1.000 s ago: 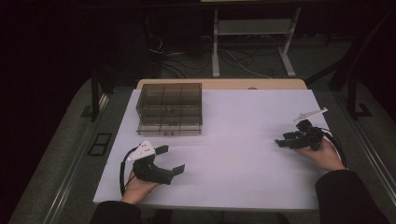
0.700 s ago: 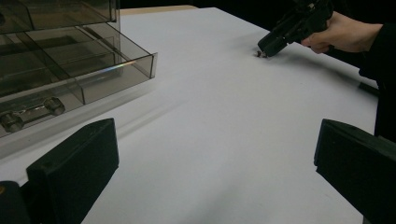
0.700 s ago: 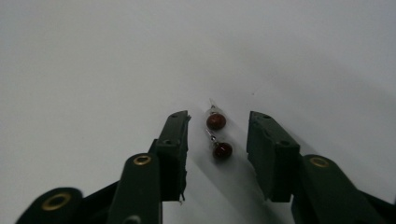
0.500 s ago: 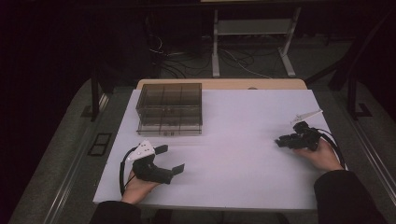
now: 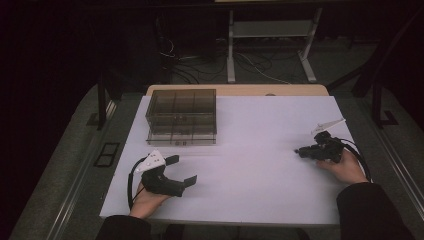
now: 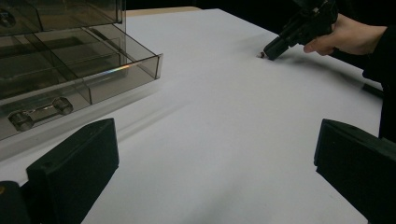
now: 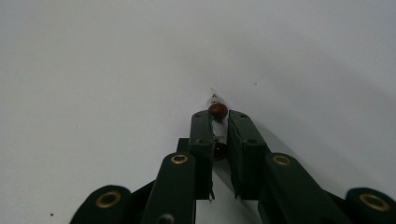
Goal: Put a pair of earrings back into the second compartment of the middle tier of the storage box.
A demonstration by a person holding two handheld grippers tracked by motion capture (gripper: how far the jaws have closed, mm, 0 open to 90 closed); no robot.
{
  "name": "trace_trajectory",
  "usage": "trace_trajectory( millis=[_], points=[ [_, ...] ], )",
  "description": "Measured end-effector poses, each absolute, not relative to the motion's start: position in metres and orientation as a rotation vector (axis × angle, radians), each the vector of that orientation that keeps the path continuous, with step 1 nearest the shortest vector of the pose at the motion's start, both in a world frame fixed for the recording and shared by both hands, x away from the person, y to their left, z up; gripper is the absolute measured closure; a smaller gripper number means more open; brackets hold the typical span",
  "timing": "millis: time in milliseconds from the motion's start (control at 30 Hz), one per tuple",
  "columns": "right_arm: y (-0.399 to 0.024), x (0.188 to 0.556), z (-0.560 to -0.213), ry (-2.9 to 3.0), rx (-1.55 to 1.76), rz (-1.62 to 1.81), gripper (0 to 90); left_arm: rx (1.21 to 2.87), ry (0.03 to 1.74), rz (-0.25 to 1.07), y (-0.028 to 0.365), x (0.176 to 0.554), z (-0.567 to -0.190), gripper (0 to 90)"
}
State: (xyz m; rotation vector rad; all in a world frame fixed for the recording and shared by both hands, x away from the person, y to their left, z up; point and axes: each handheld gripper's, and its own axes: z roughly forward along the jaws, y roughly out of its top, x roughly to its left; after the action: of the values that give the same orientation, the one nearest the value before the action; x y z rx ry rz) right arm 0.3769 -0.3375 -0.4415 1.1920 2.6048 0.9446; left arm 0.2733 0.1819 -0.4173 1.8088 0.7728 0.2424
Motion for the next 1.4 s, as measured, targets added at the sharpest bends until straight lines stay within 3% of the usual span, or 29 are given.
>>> trace_trajectory(
  millis=[467, 1400],
  points=[
    [-0.333, 0.371, -0.421, 2.583, 1.207, 0.997, 79.8, 1.810, 0.776, 0.230, 0.181, 0.274, -0.419, 0.0],
    [-0.270, 0.390, -0.349, 2.652, 1.034, 1.051, 79.8, 1.800, 0.770, 0.217, 0.182, 0.280, -0.421, 0.0]
  ],
)
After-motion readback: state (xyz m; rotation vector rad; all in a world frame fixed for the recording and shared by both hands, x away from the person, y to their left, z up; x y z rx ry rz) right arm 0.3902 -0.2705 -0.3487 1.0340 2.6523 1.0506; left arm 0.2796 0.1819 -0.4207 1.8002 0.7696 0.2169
